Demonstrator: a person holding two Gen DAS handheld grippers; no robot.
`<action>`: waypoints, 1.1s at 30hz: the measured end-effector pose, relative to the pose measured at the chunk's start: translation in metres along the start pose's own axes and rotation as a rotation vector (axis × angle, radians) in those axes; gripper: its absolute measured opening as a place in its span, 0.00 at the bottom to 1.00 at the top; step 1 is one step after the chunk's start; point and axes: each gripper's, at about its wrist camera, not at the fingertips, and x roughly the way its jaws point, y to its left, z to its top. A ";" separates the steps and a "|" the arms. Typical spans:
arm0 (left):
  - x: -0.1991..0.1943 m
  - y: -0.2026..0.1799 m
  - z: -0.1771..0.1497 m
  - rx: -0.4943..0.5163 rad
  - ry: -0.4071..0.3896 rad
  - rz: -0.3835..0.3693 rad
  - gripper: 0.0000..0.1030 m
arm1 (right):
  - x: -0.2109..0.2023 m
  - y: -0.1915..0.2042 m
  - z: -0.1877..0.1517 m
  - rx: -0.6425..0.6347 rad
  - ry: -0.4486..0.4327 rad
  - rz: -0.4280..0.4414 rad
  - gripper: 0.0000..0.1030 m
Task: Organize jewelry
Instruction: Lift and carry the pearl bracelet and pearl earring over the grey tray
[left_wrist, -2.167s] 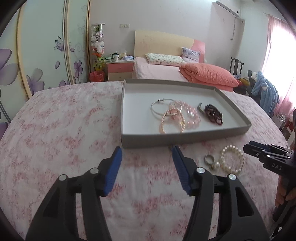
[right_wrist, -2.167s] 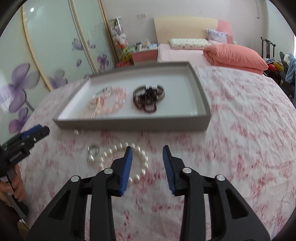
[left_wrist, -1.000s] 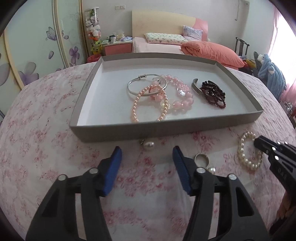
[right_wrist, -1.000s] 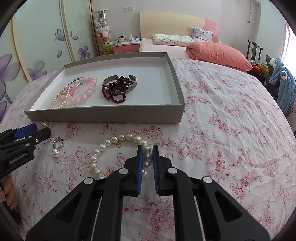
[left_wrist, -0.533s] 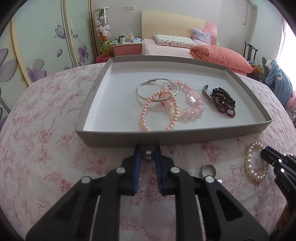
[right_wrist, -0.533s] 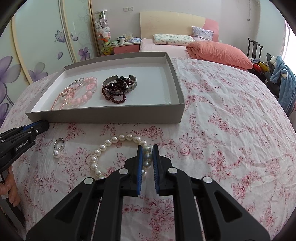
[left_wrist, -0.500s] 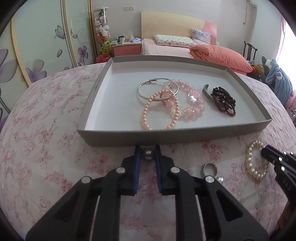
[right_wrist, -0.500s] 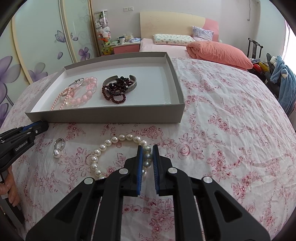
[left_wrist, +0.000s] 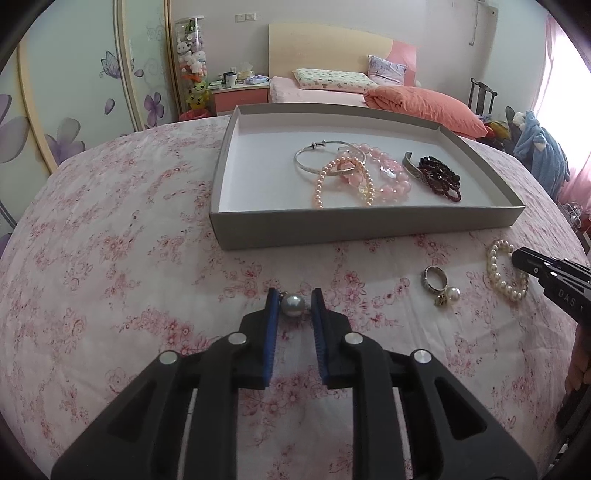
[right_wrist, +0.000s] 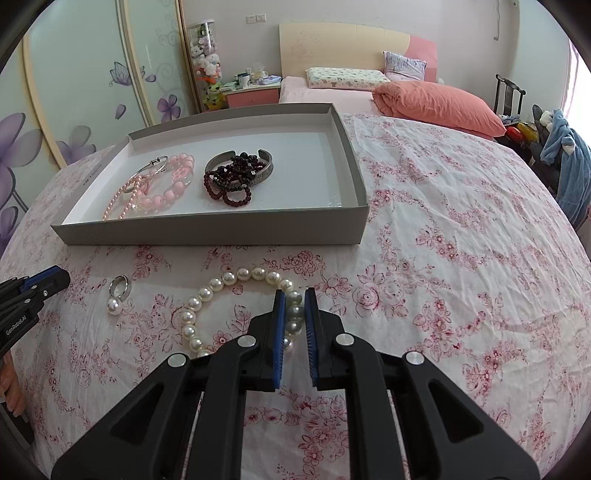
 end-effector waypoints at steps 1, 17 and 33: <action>0.000 0.000 0.000 0.000 0.000 -0.002 0.21 | 0.000 0.000 0.000 0.000 0.000 0.000 0.11; -0.001 0.000 0.000 -0.006 0.001 -0.010 0.21 | -0.001 -0.002 -0.002 0.009 0.001 0.008 0.12; -0.011 0.008 -0.011 -0.049 -0.003 0.008 0.14 | -0.028 -0.005 -0.007 0.064 -0.095 0.103 0.10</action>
